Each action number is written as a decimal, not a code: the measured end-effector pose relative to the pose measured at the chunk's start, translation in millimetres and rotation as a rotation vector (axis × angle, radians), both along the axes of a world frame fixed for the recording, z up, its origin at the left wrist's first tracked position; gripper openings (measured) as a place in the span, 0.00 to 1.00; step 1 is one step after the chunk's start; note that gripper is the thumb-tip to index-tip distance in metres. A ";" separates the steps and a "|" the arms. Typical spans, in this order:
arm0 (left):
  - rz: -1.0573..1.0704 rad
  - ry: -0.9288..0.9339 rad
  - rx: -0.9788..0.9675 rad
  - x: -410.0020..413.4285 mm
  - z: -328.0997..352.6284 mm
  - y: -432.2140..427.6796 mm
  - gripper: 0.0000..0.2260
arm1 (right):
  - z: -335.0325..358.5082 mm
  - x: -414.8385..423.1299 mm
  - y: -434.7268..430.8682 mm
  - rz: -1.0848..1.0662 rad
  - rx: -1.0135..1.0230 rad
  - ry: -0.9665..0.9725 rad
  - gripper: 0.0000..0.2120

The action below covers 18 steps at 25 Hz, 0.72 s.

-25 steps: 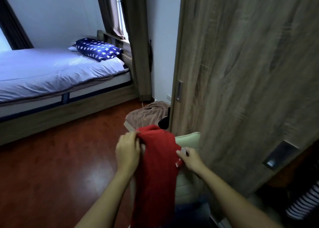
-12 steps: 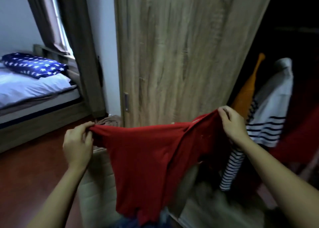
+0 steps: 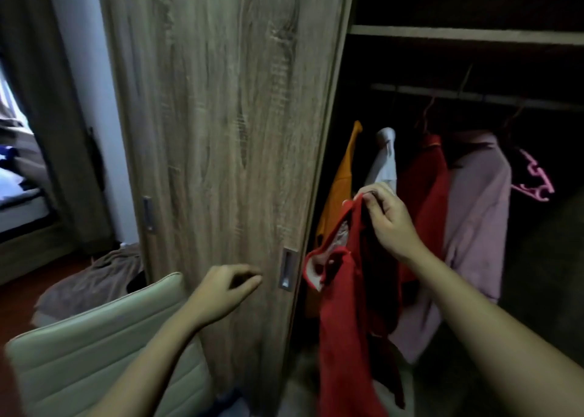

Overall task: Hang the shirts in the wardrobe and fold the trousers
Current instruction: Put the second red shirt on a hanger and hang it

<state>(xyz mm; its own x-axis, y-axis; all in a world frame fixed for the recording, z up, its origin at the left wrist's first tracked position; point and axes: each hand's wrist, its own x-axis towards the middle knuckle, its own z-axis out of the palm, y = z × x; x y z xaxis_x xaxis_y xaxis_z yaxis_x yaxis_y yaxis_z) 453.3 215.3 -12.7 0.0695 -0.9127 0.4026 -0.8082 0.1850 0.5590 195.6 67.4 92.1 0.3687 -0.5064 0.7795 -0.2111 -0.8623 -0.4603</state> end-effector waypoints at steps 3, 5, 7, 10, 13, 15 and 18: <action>-0.068 0.169 -0.147 -63.8 22.5 -36.4 0.14 | 1.4 -19.7 3.1 -0.010 0.017 0.025 0.09; -0.156 0.211 -0.168 -101.1 32.8 -51.3 0.18 | 0.6 -31.5 4.3 -0.030 -0.011 0.042 0.09; -0.234 0.176 -0.145 -135.5 28.8 -64.0 0.18 | 0.1 -47.0 5.0 -0.073 -0.040 0.047 0.08; -0.107 0.126 -0.151 -155.5 6.7 -73.5 0.11 | 5.1 -74.4 2.4 -0.190 -0.054 0.044 0.12; 0.169 0.188 -0.177 -147.5 9.5 -78.3 0.05 | 8.1 -113.2 2.2 -0.264 -0.023 0.095 0.11; 0.149 0.292 -0.258 -152.7 35.8 -76.8 0.04 | 0.9 -123.9 10.6 -0.192 0.034 0.253 0.12; 0.072 0.338 -0.311 -174.1 76.6 -69.2 0.06 | -22.7 -99.1 22.8 -0.094 0.088 0.620 0.18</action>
<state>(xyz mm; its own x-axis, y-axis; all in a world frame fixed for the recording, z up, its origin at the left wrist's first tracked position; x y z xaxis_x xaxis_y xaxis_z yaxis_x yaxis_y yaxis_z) 279.2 146.0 63.9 0.3022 -0.7407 0.6001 -0.6073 0.3357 0.7201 96.5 90.2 69.5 0.6891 -0.6112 0.3892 -0.5346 -0.7915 -0.2963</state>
